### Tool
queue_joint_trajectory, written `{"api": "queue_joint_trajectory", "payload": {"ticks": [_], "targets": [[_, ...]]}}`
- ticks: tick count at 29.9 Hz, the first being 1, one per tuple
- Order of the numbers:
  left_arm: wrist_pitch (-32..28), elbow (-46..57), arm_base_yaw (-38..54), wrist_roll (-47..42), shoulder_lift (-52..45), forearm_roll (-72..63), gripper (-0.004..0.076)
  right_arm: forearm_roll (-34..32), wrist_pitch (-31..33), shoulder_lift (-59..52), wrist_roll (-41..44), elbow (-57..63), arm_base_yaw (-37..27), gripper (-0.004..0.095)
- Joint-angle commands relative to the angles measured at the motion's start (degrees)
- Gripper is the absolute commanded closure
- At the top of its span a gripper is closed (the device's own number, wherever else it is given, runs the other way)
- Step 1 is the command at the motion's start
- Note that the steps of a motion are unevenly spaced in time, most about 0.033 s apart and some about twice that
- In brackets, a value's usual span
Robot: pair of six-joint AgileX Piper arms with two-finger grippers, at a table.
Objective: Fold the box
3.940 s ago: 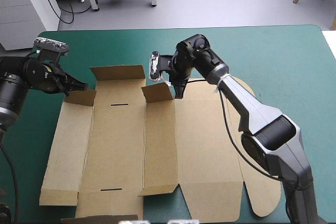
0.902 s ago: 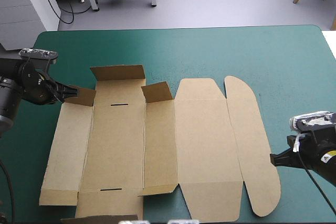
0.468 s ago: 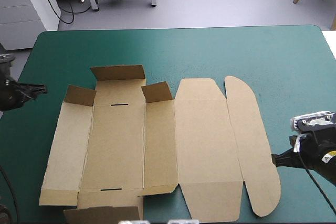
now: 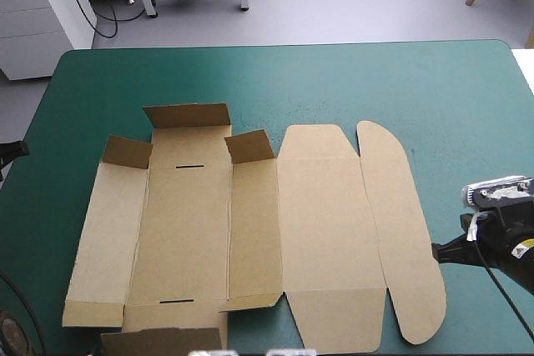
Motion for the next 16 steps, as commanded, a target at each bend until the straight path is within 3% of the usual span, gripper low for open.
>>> {"api": "queue_joint_trajectory", "payload": {"ticks": [1,4,6,8,10,13,16], "targets": [[2.7,-1.58,0.11,0.3,-1.85,-0.79,0.0727,0.05,-3.7,0.07,-0.37,-1.33,0.13,0.0927],[2.7,-1.58,0.11,0.3,-1.85,0.57,0.0694,0.05,-3.84,0.07,-0.37,-1.33,0.13,0.0928],[2.7,-1.58,0.11,0.3,-1.85,1.14,0.0615,0.05,-3.84,0.07,-0.37,-1.33,0.13,0.0928],[2.7,-1.24,0.11,0.3,-1.85,1.98,0.0486,0.05,-3.73,0.07,-0.37,-1.33,0.13,0.0928],[2.7,0.04,0.11,0.3,-1.85,2.45,0.0294,0.05,-3.73,0.07,-0.37,-1.33,0.26,0.0927],[2.7,3.61,0.11,-1.16,-1.85,2.04,0.0076,-0.96,-3.73,0.07,-0.37,-1.33,1.73,0.0927],[1.76,9.22,0.11,-2.86,-1.85,1.57,0.0021,-1.1,-3.73,0.07,-0.37,-1.33,2.61,0.0928]]}}
